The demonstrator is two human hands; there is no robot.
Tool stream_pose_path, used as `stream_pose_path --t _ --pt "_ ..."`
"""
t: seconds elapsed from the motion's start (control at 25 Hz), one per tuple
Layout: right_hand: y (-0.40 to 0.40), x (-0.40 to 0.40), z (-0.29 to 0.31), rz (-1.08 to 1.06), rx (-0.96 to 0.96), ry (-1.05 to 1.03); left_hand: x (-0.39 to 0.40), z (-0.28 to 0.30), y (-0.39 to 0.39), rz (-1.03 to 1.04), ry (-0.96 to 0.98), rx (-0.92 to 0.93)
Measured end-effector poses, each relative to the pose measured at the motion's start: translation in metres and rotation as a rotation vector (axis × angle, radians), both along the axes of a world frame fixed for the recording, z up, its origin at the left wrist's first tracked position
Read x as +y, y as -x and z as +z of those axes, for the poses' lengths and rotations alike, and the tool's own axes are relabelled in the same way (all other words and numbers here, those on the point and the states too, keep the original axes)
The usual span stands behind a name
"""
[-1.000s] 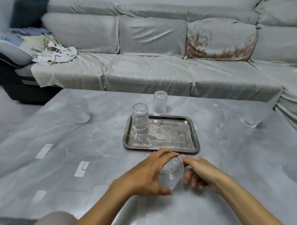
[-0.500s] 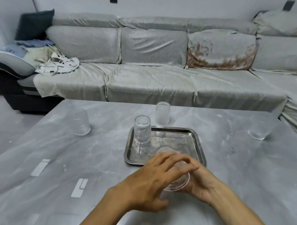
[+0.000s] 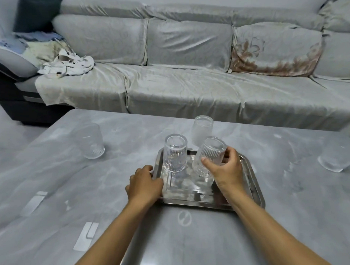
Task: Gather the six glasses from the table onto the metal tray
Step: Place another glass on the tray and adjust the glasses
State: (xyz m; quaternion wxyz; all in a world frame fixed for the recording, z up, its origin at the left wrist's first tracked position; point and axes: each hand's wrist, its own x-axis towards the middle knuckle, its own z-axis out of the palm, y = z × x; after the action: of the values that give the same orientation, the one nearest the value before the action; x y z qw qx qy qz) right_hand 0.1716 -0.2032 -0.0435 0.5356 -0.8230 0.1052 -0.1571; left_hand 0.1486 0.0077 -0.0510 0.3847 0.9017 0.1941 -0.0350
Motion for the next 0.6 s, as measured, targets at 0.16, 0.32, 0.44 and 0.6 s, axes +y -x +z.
stream_pose_path --t 0.16,0.32,0.44,0.6 --pt "-0.009 0.008 -0.016 0.056 -0.011 0.15 0.007 -0.007 -0.001 -0.053 0.012 -0.004" --pt "-0.018 0.009 -0.019 0.073 0.056 0.187 0.005 -0.015 -0.003 -0.076 -0.052 -0.013" --pt "-0.019 0.009 -0.02 0.067 0.087 0.164 0.008 -0.017 -0.005 -0.097 -0.045 -0.018" --pt "-0.008 0.008 -0.02 0.148 0.189 0.057 0.01 -0.005 -0.003 -0.054 0.092 -0.052"
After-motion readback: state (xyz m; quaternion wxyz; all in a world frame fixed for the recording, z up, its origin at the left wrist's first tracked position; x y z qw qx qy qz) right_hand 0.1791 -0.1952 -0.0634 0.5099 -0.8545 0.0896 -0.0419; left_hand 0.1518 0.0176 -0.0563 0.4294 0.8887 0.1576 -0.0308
